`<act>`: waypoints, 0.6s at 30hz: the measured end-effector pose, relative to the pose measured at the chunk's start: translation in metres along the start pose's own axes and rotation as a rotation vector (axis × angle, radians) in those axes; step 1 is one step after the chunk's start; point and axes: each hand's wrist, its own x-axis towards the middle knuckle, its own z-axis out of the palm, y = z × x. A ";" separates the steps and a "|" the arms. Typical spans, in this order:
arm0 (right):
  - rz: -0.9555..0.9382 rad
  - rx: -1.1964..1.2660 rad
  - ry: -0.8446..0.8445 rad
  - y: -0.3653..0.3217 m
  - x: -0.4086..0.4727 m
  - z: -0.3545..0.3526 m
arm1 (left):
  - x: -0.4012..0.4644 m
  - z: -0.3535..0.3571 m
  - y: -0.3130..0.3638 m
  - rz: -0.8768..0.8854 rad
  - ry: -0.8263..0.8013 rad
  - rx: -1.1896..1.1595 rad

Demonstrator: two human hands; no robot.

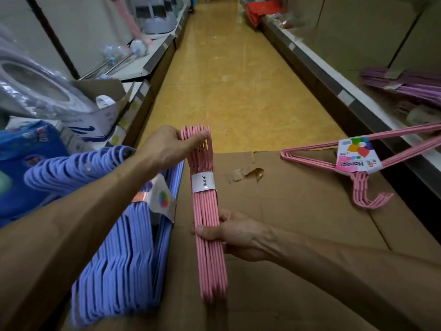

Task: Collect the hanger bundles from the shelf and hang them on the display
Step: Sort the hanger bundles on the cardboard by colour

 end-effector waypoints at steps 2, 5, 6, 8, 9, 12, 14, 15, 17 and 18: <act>-0.023 -0.018 0.027 0.011 0.017 0.012 | 0.007 -0.013 -0.015 0.020 0.012 0.246; -0.048 -0.082 0.092 0.033 0.043 0.027 | 0.017 -0.029 -0.038 0.068 0.045 0.497; -0.052 -0.102 0.105 0.040 0.049 0.031 | 0.018 -0.031 -0.043 0.085 0.038 0.538; -0.037 -0.124 0.119 0.052 0.061 0.038 | 0.016 -0.031 -0.051 0.141 0.016 0.619; -0.029 -0.132 0.124 0.055 0.067 0.040 | 0.015 -0.029 -0.055 0.179 0.025 0.674; -0.005 -0.140 0.123 0.061 0.081 0.045 | 0.009 -0.025 -0.064 0.259 0.105 0.794; 0.003 -0.189 0.126 0.059 0.087 0.047 | 0.010 -0.025 -0.072 0.279 0.139 0.817; 0.009 -0.227 0.125 0.059 0.090 0.048 | 0.011 -0.025 -0.076 0.288 0.144 0.819; 0.016 -0.296 0.115 0.060 0.097 0.050 | 0.012 -0.023 -0.084 0.318 0.146 0.852; 0.018 -0.318 0.111 0.060 0.100 0.050 | 0.012 -0.022 -0.087 0.339 0.146 0.891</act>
